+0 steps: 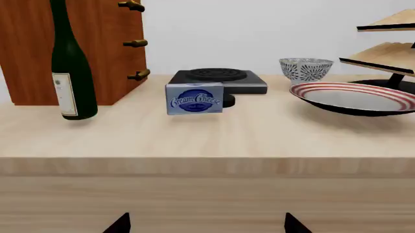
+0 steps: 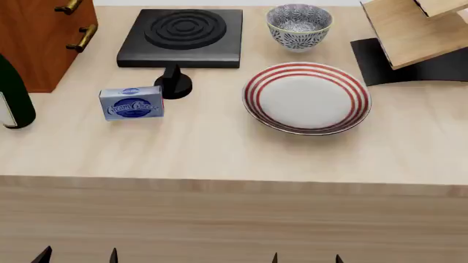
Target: Pick up the cream cheese and put it in the bowl.
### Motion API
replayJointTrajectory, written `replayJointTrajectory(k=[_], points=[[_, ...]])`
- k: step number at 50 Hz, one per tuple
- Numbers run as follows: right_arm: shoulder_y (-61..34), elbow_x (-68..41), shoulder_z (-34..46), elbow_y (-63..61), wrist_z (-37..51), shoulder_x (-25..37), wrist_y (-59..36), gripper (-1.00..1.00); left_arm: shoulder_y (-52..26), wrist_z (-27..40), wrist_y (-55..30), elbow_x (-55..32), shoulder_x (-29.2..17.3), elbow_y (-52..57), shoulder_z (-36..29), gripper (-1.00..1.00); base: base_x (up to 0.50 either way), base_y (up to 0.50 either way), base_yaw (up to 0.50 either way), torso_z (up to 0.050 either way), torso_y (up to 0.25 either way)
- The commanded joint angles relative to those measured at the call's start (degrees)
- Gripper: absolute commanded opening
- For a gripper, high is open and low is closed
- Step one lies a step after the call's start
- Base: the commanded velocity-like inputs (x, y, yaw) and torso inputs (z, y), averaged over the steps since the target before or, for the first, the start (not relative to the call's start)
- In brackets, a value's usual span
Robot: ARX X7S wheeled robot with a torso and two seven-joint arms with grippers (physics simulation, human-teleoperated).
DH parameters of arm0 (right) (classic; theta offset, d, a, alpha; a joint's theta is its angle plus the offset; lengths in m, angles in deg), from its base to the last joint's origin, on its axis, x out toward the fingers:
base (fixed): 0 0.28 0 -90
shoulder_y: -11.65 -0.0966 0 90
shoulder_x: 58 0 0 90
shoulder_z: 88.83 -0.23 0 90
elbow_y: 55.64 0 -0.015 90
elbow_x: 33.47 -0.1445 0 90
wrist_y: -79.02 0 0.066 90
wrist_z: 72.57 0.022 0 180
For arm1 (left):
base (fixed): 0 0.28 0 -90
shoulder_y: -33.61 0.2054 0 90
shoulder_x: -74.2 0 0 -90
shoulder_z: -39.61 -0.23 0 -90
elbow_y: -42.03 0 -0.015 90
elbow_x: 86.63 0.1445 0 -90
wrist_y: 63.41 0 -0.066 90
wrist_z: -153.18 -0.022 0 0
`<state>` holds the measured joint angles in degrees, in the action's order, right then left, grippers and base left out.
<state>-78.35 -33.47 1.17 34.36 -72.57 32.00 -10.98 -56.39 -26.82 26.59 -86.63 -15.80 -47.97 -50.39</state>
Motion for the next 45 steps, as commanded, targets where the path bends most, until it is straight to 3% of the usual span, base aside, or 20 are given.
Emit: replayJointTrajectory(k=[1, 7, 15, 29, 42, 45], points=[[0.0, -0.54, 0.72, 0.0, 0.72, 0.54, 0.0, 1.0, 0.0, 0.64, 0.0, -0.56, -0.57, 0.0, -0.64, 1.0, 0.0, 0.0, 0.0, 0.0, 0.0], [0.09, -1.09, 2.1, 0.34, 2.85, 1.71, 0.77, 1.0, 0.32, 3.29, -0.13, 0.33, -2.0, 0.17, -2.34, 1.0, 0.0, 0.0, 0.0, 0.008, 0.0], [0.7, -2.42, 3.75, -1.04, 3.46, 2.84, 0.5, 1.0, 0.04, 4.66, 0.41, -0.35, -3.06, -1.19, -3.26, 1.0, 0.0, 0.0, 0.0, 0.05, 0.0], [3.22, -3.83, 4.29, -6.44, 4.83, 4.64, -0.1, 1.0, 4.21, 5.43, -2.93, -1.98, -4.83, 8.71, -4.64, 1.0, 0.0, 0.0, 0.0, 0.05, 0.0], [2.94, -5.6, 4.04, -7.89, 6.12, 5.84, -2.24, 1.0, 3.59, 5.7, -5.1, -3.73, -6.15, 11.55, -5.34, 1.0, 0.0, 0.0, 0.0, 0.05, 0.0], [2.69, -5.18, 4.26, -8.12, 7.01, 6.02, -3.6, 1.0, 4.7, 6.78, -1.44, -2.31, -6.35, 11.91, -5.64, 1.0, 0.0, 0.0, 0.0, 0.05, 0.0]])
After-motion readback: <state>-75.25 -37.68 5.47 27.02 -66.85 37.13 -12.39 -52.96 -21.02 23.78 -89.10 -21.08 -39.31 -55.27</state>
